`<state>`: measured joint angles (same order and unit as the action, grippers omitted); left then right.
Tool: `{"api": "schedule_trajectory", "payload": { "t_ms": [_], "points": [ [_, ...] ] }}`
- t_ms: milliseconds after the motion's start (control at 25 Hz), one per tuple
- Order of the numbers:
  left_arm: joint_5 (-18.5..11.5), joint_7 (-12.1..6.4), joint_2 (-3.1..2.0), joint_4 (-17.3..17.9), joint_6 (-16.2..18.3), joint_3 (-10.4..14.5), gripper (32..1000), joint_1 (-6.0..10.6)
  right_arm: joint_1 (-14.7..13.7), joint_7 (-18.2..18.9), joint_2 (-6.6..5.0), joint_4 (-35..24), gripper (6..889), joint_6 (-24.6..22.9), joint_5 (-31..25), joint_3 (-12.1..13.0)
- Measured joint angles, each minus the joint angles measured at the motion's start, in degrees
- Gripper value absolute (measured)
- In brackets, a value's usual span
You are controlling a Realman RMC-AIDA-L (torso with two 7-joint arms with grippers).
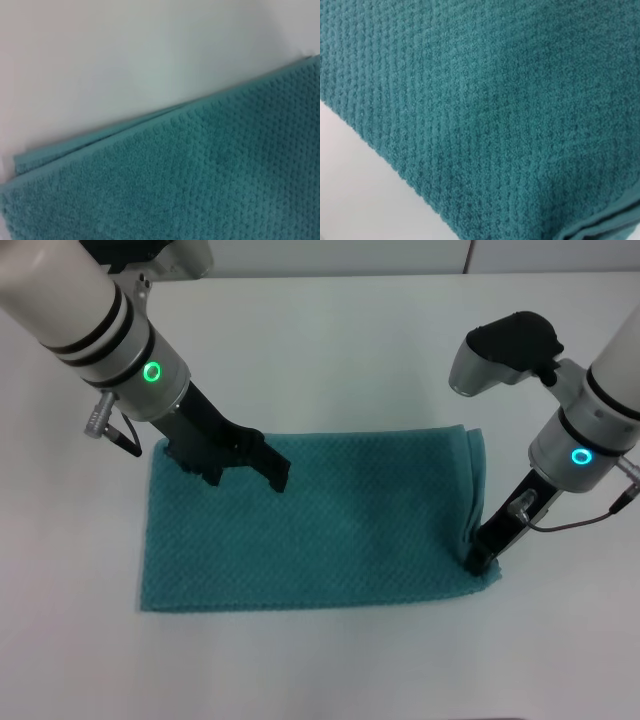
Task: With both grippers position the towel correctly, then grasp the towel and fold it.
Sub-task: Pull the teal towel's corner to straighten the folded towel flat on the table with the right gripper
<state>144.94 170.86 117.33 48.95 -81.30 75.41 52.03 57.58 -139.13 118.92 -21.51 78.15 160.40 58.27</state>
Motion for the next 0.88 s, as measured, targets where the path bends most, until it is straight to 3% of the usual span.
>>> {"api": "schedule_trajectory", "payload": {
  "t_ms": [880],
  "points": [
    [-0.01,0.00,0.00,0.00,0.00,0.00,937,0.00,-0.01,0.00,0.00,-0.12,89,0.35,0.00,0.00]
  ]
}}
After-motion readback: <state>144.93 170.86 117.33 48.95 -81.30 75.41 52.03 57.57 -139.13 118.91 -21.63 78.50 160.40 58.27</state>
